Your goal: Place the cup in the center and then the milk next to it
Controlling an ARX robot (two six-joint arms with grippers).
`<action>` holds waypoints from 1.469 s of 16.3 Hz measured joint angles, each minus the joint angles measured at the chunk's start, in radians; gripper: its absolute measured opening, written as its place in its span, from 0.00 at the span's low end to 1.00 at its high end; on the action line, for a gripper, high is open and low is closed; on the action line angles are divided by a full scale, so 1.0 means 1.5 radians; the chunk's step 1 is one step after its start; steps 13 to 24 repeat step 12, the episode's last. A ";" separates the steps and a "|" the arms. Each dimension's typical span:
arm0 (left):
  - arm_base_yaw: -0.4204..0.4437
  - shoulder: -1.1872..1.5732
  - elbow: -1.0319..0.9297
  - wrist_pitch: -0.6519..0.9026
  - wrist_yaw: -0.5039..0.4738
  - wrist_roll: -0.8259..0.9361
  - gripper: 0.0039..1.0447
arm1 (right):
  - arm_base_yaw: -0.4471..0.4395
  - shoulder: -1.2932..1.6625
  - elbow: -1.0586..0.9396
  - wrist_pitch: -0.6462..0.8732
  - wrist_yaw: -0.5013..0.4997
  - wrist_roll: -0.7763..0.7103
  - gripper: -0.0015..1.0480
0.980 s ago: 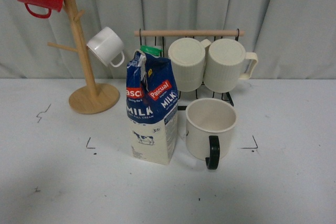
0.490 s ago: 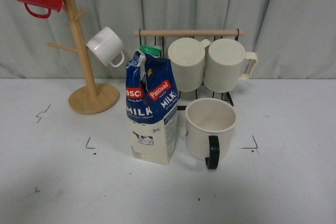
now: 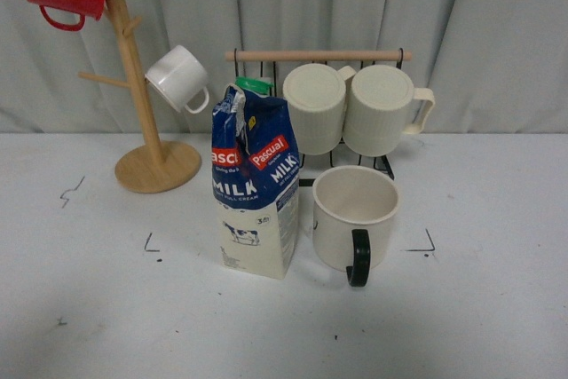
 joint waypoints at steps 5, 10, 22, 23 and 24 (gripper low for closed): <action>0.000 0.000 0.000 -0.001 0.000 0.000 0.49 | 0.000 0.000 0.000 0.000 0.000 0.000 0.94; 0.000 0.000 0.000 -0.001 0.000 0.001 0.94 | 0.000 0.000 0.000 0.000 0.000 0.000 0.94; 0.000 0.000 0.000 -0.001 0.000 0.001 0.94 | 0.000 0.000 0.000 0.000 0.000 0.000 0.94; 0.000 0.000 0.000 -0.001 0.000 0.001 0.94 | 0.000 0.000 0.000 0.000 0.000 0.000 0.94; 0.000 0.000 0.000 -0.001 0.000 0.001 0.94 | 0.000 0.000 0.000 0.000 0.000 0.000 0.94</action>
